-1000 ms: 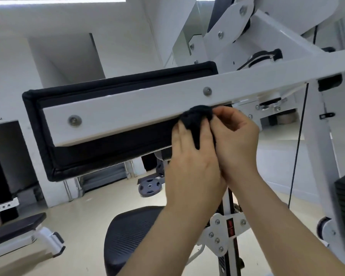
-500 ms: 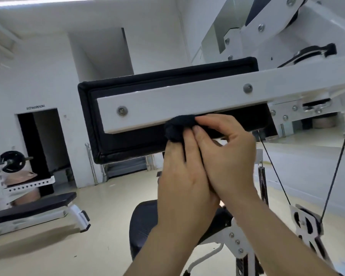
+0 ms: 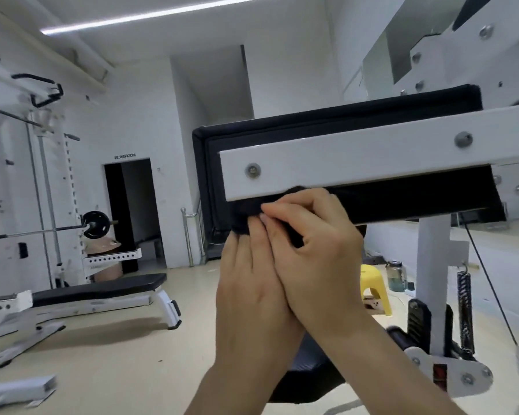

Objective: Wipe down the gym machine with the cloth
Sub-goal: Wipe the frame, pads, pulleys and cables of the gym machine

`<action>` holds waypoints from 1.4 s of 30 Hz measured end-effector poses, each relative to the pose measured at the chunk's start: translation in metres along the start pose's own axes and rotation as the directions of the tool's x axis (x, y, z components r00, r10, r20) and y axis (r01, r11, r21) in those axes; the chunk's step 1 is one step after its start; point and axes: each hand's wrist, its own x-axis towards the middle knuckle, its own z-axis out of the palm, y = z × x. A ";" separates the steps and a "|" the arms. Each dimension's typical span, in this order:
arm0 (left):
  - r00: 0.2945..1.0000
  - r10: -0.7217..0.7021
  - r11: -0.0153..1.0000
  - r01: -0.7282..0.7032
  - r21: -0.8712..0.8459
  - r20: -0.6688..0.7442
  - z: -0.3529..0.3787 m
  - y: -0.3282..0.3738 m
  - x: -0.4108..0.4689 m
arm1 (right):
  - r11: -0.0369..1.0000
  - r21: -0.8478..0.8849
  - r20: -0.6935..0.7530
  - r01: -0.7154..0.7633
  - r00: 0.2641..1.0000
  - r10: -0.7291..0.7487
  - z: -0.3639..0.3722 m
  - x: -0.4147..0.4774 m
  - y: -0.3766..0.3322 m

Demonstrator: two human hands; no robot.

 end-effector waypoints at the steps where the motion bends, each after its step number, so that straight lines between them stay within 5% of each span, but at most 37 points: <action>1: 0.999 0.025 1.000 -0.026 -0.009 -0.034 0.003 0.010 0.002 | 0.999 -0.032 0.003 0.031 1.000 -0.031 -0.007 0.002 0.007; 3: 0.988 0.080 0.996 -0.075 0.041 -0.133 0.012 0.024 0.006 | 0.989 -0.134 -0.002 0.069 0.998 -0.070 -0.020 0.006 0.023; 6: 0.983 0.106 0.994 -0.103 0.031 -0.150 0.015 0.036 0.011 | 0.970 -0.235 -0.071 -0.062 0.996 0.046 -0.035 0.008 0.045; 10: 0.981 0.116 0.985 -0.134 -0.108 -0.153 -0.001 0.025 0.008 | 0.971 -0.133 -0.112 -0.198 0.977 0.184 -0.029 -0.002 0.035; 14: 0.969 -0.003 0.940 -0.081 -0.332 -0.246 -0.014 -0.015 0.001 | 0.987 -0.111 -0.083 -0.115 0.991 0.106 0.003 -0.010 0.006; 17: 0.982 -0.076 0.855 -0.026 -0.517 -0.175 -0.024 -0.025 -0.002 | 0.982 -0.175 -0.096 -0.065 0.994 0.049 0.006 -0.012 0.000; 19: 0.997 -0.043 0.823 0.003 -0.568 -0.056 -0.033 -0.019 0.004 | 0.966 -0.179 -0.100 -0.186 0.980 0.170 -0.005 -0.008 -0.003; 22: 0.962 0.048 0.791 0.128 -0.598 0.269 -0.050 0.004 0.015 | 0.844 -0.123 -0.123 -0.522 0.852 0.509 -0.028 0.010 -0.017; 26: 0.729 0.036 0.668 0.491 -0.559 0.684 -0.075 0.027 0.031 | 0.596 -0.083 -0.169 -0.799 0.601 0.782 -0.038 0.038 -0.035; 31: 0.529 0.053 0.628 0.642 -0.440 0.847 -0.129 0.010 0.065 | 0.166 -0.089 -0.229 -0.982 0.182 0.956 -0.023 0.073 -0.075; 35: 0.428 0.038 0.656 0.671 -0.346 0.903 -0.183 -0.018 0.092 | 0.099 -0.268 -0.146 -0.958 0.142 0.979 -0.003 0.113 -0.123; 38: 0.485 0.005 0.643 0.669 -0.374 0.875 -0.209 -0.040 0.122 | 0.158 -0.292 -0.060 -0.943 0.183 0.981 0.014 0.151 -0.146; 40: 0.525 -0.037 0.602 0.690 -0.400 0.850 -0.215 -0.056 0.147 | 0.121 -0.236 0.005 -0.964 0.123 0.992 0.025 0.175 -0.154; 42: 0.481 -0.104 0.458 0.800 -0.388 0.871 -0.218 -0.074 0.172 | 0.044 -0.197 0.069 -0.979 0.031 0.997 0.033 0.197 -0.158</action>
